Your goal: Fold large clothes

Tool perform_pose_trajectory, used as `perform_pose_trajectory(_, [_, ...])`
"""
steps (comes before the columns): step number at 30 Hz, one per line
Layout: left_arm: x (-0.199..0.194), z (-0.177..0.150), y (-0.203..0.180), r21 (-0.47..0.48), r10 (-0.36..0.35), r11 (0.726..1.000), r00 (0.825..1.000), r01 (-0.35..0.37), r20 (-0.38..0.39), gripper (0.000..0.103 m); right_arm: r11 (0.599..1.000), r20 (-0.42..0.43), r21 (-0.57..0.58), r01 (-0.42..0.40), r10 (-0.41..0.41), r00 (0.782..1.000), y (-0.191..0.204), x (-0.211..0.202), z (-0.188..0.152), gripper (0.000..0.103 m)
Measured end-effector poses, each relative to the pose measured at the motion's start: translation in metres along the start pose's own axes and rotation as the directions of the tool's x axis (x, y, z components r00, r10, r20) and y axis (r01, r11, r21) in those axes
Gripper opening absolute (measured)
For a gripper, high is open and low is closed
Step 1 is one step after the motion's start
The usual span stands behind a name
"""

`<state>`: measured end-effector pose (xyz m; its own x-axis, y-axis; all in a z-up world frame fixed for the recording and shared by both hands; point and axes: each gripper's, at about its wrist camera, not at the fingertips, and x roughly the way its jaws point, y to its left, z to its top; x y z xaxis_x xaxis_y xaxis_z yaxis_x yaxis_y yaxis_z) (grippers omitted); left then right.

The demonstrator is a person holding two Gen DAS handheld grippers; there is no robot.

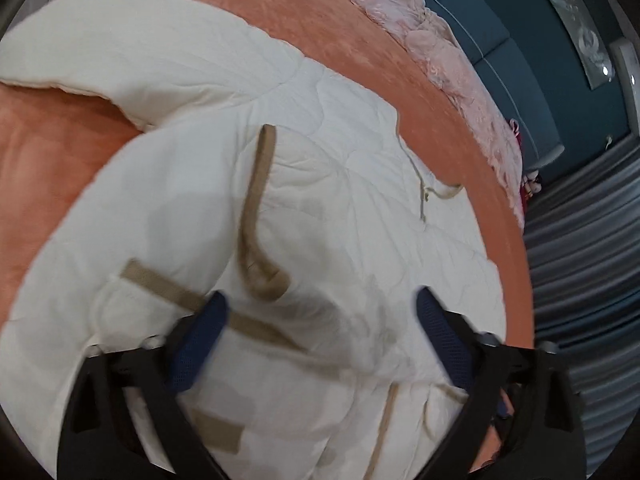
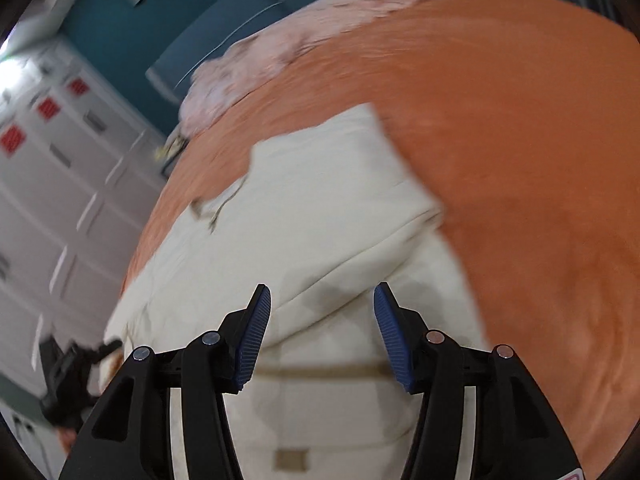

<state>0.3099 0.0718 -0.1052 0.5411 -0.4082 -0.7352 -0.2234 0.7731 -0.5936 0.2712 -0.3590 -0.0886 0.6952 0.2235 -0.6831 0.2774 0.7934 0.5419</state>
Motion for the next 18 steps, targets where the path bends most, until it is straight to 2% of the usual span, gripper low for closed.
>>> perform_pose_trajectory(2, [0.006, 0.004, -0.001, -0.002, 0.020, 1.000, 1.000, -0.020, -0.012, 0.050, 0.998, 0.001, 0.067, -0.015, 0.015, 1.000, -0.013, 0.010, 0.011, 0.054])
perform_pose_trajectory(3, [0.006, 0.007, -0.002, 0.000, 0.038, 0.999, 0.999, -0.038, -0.008, 0.043, 0.996, 0.004, 0.090, -0.021, 0.021, 1.000, -0.018, 0.014, 0.012, 0.054])
perform_pose_trajectory(4, [0.006, 0.009, -0.002, 0.004, 0.054, 0.999, 0.999, -0.054, -0.001, 0.025, 0.992, 0.007, 0.125, -0.030, 0.030, 1.000, -0.023, 0.020, 0.016, 0.054])
perform_pose_trajectory(5, [0.005, 0.011, -0.003, 0.014, 0.070, 0.997, 0.998, -0.070, 0.006, 0.016, 0.989, 0.009, 0.143, -0.038, 0.037, 0.999, -0.027, 0.023, 0.020, 0.052])
perform_pose_trajectory(6, [0.003, 0.014, -0.005, 0.031, 0.074, 0.997, 0.997, -0.074, 0.015, 0.013, 0.986, 0.011, 0.160, -0.047, 0.046, 0.999, -0.029, 0.028, 0.023, 0.051])
perform_pose_trajectory(7, [0.000, 0.016, -0.005, 0.043, 0.081, 0.996, 0.996, -0.082, 0.026, 0.008, 0.984, 0.011, 0.171, -0.053, 0.052, 0.999, -0.030, 0.031, 0.026, 0.045])
perform_pose_trajectory(8, [-0.003, 0.019, -0.007, 0.058, 0.089, 0.994, 0.995, -0.091, 0.042, 0.007, 0.980, 0.010, 0.189, -0.063, 0.062, 0.998, -0.030, 0.037, 0.030, 0.030])
perform_pose_trajectory(10, [-0.014, 0.025, -0.014, 0.107, 0.113, 0.987, 0.989, -0.123, 0.092, 0.006, 0.980, 0.032, 0.181, -0.078, 0.074, 0.997, -0.027, 0.037, 0.039, 0.009])
perform_pose_trajectory(13, [-0.030, 0.033, -0.026, 0.163, 0.099, 0.979, 0.983, -0.124, 0.155, 0.006, 0.989, 0.161, 0.106, -0.107, 0.090, 0.983, -0.014, 0.002, 0.050, 0.006])
perform_pose_trajectory(15, [-0.035, 0.031, -0.033, 0.216, 0.119, 0.963, 0.972, -0.163, 0.202, 0.006, 0.996, 0.245, 0.000, -0.093, 0.091, 0.965, 0.008, -0.024, 0.050, 0.005])
perform_pose_trajectory(17, [-0.021, 0.023, -0.029, 0.256, 0.168, 0.942, 0.966, -0.217, 0.198, 0.006, 0.994, 0.260, -0.110, 0.028, 0.002, 0.966, 0.022, -0.022, 0.043, 0.005])
perform_pose_trajectory(18, [-0.013, 0.020, -0.024, 0.254, 0.190, 0.939, 0.965, -0.233, 0.182, 0.006, 0.984, 0.225, -0.148, 0.095, -0.060, 0.973, 0.022, -0.009, 0.039, 0.005])
